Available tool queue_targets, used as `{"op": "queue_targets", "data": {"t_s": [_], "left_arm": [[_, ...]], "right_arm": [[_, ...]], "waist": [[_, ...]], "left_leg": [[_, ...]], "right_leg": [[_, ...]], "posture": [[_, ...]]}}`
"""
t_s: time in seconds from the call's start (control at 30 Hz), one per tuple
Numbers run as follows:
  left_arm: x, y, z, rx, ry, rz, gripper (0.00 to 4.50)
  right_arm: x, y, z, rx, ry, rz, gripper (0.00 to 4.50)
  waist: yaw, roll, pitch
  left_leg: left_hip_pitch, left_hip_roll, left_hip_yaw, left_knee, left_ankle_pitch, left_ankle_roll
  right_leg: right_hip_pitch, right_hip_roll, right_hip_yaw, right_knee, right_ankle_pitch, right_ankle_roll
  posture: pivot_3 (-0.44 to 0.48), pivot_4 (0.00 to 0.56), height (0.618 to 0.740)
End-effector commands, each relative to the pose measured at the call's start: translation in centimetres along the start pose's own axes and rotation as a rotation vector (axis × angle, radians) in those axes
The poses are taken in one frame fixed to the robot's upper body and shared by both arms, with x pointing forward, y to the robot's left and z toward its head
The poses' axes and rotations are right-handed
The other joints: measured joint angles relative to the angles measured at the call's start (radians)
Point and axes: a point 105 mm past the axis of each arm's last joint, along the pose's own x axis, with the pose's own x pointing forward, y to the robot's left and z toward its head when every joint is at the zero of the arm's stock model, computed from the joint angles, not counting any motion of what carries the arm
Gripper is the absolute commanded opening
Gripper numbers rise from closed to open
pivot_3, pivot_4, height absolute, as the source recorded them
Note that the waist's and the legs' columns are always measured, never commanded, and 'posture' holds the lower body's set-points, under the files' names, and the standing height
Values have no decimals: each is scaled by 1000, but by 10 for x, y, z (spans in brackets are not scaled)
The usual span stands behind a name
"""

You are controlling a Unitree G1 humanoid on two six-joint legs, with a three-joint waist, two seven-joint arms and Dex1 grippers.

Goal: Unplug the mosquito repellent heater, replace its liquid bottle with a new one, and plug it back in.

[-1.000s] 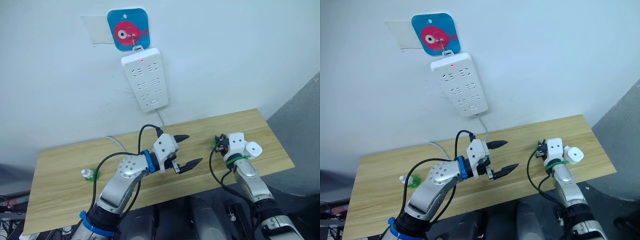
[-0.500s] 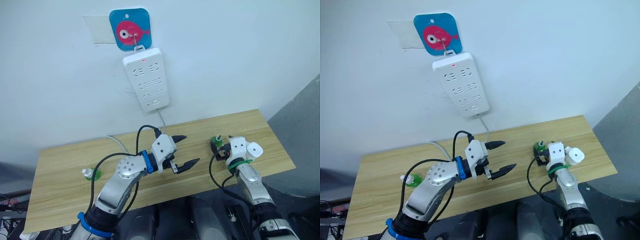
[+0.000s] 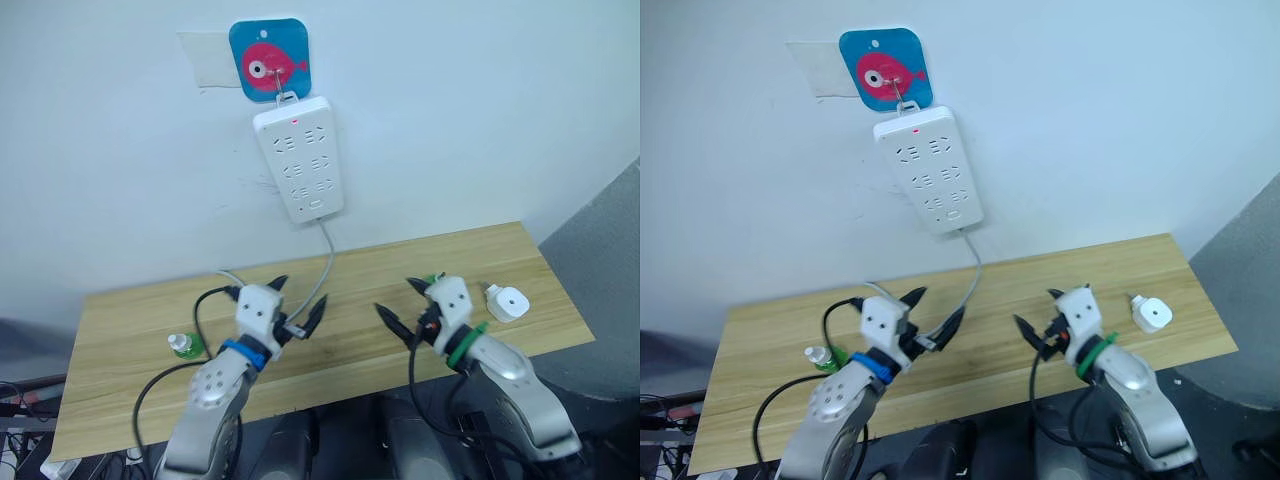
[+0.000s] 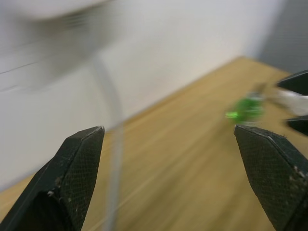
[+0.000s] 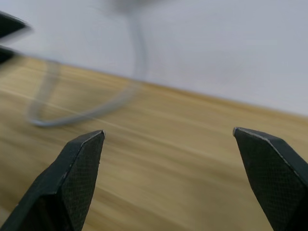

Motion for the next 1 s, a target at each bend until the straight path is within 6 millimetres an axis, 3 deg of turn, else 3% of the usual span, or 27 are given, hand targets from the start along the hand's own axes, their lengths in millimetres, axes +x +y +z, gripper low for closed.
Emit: {"op": "queue_targets", "data": {"t_s": [0.03, 0.17, 0.37, 0.63, 1.0], "left_arm": [[-27, 23, -3, -6, -17, 219, 4500], [-54, 42, -15, -4, -2, 425, 4500], [-86, 49, -40, -96, 28, 595, 4500], [-89, 73, -77, -143, 8, 716, 4500], [-86, 100, -90, -133, -40, 772, 4500]], "right_arm": [[17, 24, 29, -34, -67, 235, 4465], [20, 38, 38, -73, -67, 448, 4465], [21, 53, 47, -114, -53, 679, 4465], [43, 64, 57, -124, -65, 717, 4465], [41, 71, 72, -135, -63, 749, 4465]], "waist": [[7, -1, 1], [41, -3, 1], [54, -6, 3], [62, -7, 3], [66, -9, 5]], "left_leg": [[0, 0, -1, 0, 0, 0], [-1, 0, -4, 0, 0, 0], [-1, 0, -2, 2, 0, 0], [-1, 1, -4, 1, 0, 0], [-1, 1, -4, 1, 0, -1]], "right_leg": [[0, 0, -1, -1, 0, 0], [1, 0, -4, -1, 0, 0], [2, -1, -3, -2, 0, 0], [1, 0, -6, -2, -1, -1], [0, -1, -6, -1, 0, -1]], "posture": [[26, 260, 740], [50, 273, 740], [86, 282, 740], [100, 288, 740], [70, 325, 740]]}}
